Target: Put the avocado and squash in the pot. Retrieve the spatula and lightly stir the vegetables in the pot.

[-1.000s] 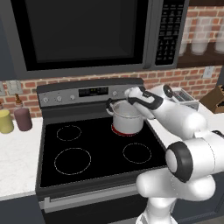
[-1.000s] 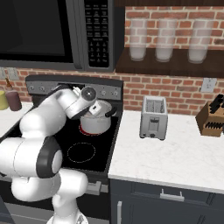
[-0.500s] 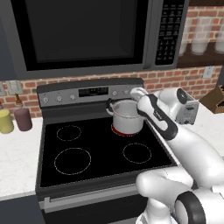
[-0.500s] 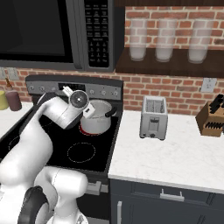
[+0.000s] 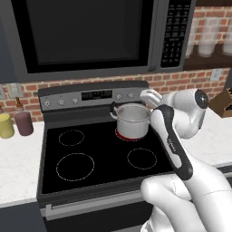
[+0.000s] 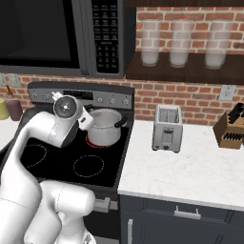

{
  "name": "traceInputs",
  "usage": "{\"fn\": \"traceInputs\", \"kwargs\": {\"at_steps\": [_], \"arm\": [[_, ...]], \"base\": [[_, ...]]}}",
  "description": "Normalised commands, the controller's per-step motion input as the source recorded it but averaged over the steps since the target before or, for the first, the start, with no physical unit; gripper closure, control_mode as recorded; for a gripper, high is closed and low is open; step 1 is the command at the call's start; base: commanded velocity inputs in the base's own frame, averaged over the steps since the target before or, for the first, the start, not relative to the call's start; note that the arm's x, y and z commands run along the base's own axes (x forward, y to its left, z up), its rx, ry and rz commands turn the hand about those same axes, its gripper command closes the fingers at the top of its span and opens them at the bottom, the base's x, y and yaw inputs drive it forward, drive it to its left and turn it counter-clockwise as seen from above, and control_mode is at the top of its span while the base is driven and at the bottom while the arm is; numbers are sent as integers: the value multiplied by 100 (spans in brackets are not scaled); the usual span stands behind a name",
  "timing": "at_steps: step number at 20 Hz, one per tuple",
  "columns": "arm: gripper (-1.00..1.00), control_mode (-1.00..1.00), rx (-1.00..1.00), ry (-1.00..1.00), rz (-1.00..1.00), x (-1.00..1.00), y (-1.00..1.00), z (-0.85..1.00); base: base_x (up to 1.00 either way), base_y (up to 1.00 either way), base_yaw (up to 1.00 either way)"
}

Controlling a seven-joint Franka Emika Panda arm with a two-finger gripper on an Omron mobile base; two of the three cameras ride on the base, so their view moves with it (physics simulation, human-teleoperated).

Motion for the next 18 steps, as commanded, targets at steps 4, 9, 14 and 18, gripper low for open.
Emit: {"fn": "traceInputs", "kwargs": {"at_steps": [4,9,14,18], "arm": [[-100,-100,-15,20,0,-68,0,43],[-100,-100,-16,39,0,-52,0,19],[-100,-100,-17,49,1,-9,0,0],[-100,-100,-2,19,4,0,0,-6]], "base": [[0,0,0],[0,0,0],[0,0,0],[0,0,0]]}}
